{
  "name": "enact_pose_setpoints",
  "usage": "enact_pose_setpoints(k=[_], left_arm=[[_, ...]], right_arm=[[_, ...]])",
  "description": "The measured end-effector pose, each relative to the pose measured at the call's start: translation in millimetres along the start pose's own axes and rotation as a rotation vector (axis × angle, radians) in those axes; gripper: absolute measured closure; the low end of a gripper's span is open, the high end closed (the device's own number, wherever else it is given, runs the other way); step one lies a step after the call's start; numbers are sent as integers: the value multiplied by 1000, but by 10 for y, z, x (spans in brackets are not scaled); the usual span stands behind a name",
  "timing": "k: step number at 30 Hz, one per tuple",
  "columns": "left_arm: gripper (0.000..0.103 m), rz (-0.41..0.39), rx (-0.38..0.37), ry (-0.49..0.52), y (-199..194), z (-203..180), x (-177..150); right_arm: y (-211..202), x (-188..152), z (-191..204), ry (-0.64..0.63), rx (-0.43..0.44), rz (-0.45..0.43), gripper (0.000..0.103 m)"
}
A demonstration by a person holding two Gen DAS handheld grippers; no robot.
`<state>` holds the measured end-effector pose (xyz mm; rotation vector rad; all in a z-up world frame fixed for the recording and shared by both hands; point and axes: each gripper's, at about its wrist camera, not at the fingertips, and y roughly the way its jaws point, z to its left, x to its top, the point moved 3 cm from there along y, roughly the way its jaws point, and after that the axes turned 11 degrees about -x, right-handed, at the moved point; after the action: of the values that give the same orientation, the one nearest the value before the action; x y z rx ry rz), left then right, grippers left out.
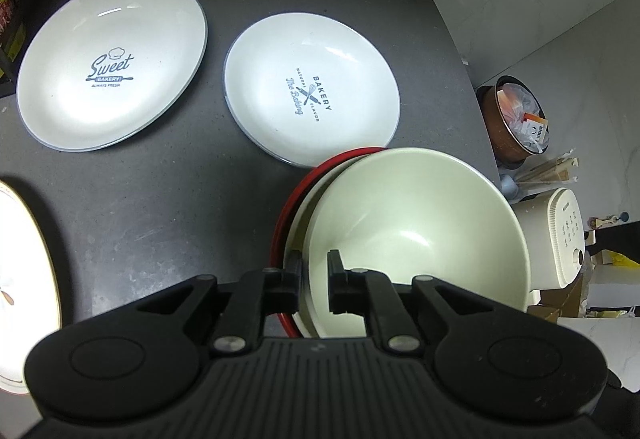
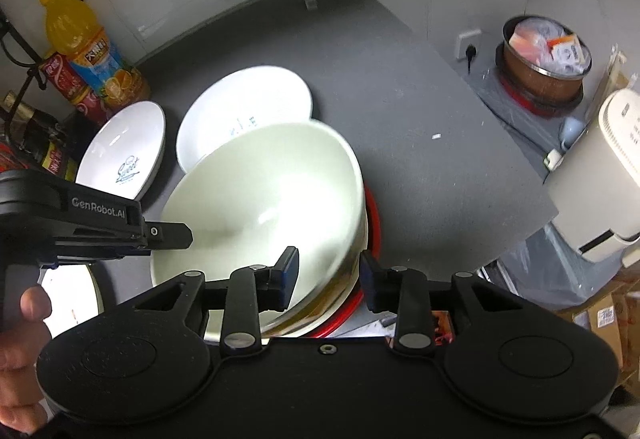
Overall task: Organize plates and bowls
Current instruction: 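Lower the cream bowl onto the stack and open the right tool, then withdraw the right tool while the left tool moves toward the flower-pattern plate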
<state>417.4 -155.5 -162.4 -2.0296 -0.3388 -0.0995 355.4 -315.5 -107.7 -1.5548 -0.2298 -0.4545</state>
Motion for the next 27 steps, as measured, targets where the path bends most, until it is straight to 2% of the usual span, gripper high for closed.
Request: enact_pose_setpoints(k=[3,9,15,17,19,23,27], left_arm=[[92,-12,22,6,-60,-6,15],[85,-30,-5,37,-224,-56,10],[62,-69,11,76,-469,-20,-54],[52,-82,23,87,-562,23,-71],[48,-98,36,89,-663,96,-89],[34,-121,70,88,-854,285,-135],[30,-152,107,74,-1047,519,-207]], right_arm=[[-69,17,-11,3,4,-17,68],[-155,-3,-3,16,4,-42,68],[-264,-46,128,15,37,-55,67],[-303,-59,193,12,50,-65,59],[-352,-71,270,6,57,-84,48],[-417,-99,434,-1,75,-100,41],[-470,-169,604,-14,91,-110,35]])
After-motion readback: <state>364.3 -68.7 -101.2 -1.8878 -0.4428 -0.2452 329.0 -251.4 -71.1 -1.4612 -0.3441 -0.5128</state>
